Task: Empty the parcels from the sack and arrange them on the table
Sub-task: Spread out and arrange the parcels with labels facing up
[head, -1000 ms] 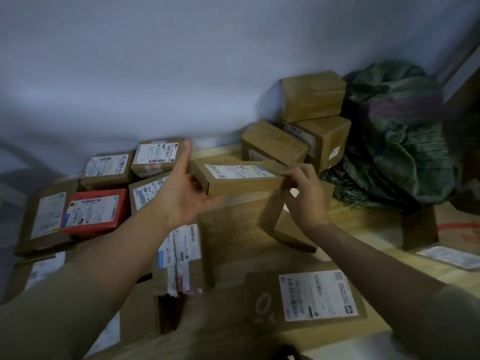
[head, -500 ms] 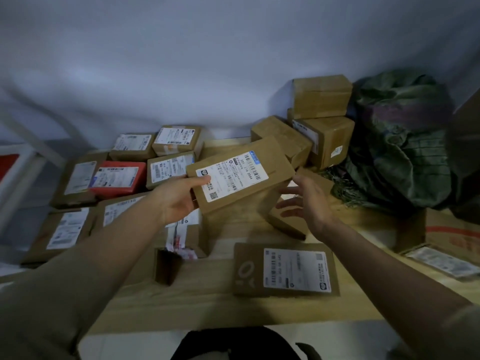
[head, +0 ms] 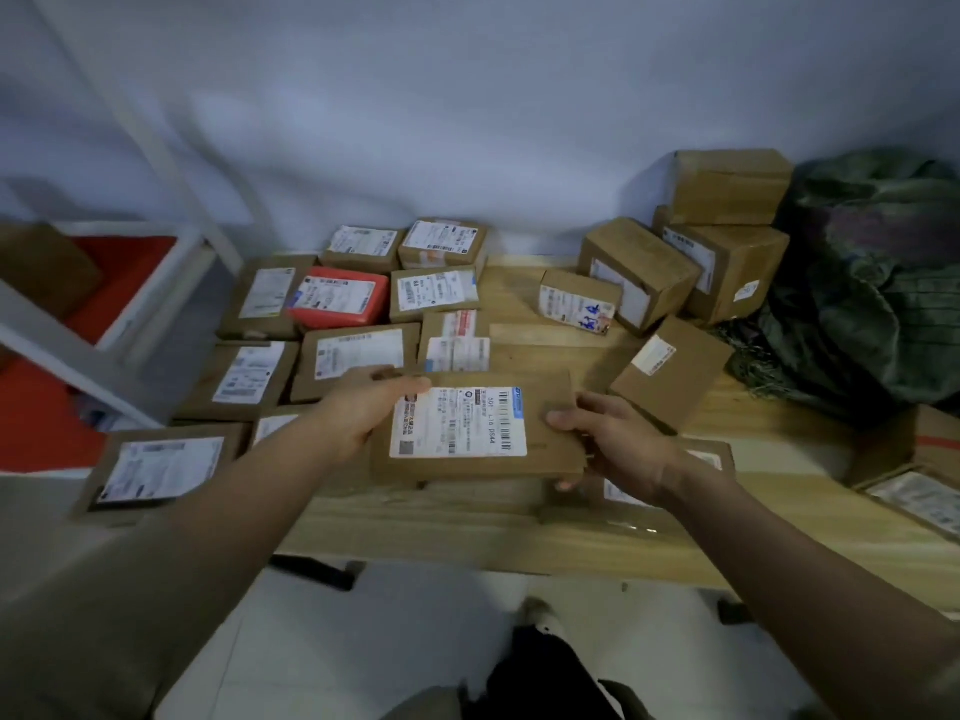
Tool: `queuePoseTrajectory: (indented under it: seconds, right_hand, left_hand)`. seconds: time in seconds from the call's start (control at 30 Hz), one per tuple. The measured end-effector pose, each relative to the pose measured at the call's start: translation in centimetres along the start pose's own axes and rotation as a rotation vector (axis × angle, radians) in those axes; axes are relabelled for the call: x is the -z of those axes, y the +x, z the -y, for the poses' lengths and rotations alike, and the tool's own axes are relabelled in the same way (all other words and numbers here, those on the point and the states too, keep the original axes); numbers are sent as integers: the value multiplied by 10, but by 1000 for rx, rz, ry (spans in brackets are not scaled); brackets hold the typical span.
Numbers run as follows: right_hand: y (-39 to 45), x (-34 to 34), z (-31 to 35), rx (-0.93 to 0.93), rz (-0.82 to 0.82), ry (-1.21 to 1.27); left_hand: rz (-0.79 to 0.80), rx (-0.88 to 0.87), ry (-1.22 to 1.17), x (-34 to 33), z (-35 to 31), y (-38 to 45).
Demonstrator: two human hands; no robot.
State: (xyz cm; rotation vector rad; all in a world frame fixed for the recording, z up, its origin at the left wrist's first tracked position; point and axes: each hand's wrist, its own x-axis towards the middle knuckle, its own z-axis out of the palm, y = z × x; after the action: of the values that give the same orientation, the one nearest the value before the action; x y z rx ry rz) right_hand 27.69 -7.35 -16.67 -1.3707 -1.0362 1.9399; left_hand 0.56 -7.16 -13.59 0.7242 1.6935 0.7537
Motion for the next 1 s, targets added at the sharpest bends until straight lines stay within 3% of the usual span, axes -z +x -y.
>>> queuePoseTrajectory:
  seconds: [0.1, 0.27, 0.5, 0.83, 1.0]
  right_hand:
    - [-16, -20, -31, -111, 61, -107]
    - [-40, -37, -84, -169, -9, -125]
    - [-39, -50, -107, -180, -101, -149]
    - [-29, -24, -105, -158, -490, -69]
    - [-15, -35, -101, -162, -389, 30]
  left_hand:
    - [-145, -93, 39, 19, 29, -9]
    - [-177, -129, 42, 26, 59, -24]
    - [-104, -115, 133, 17, 85, -29]
    - [-50, -117, 164, 15, 79, -28]
    - [-23, -134, 209, 5, 78, -23]
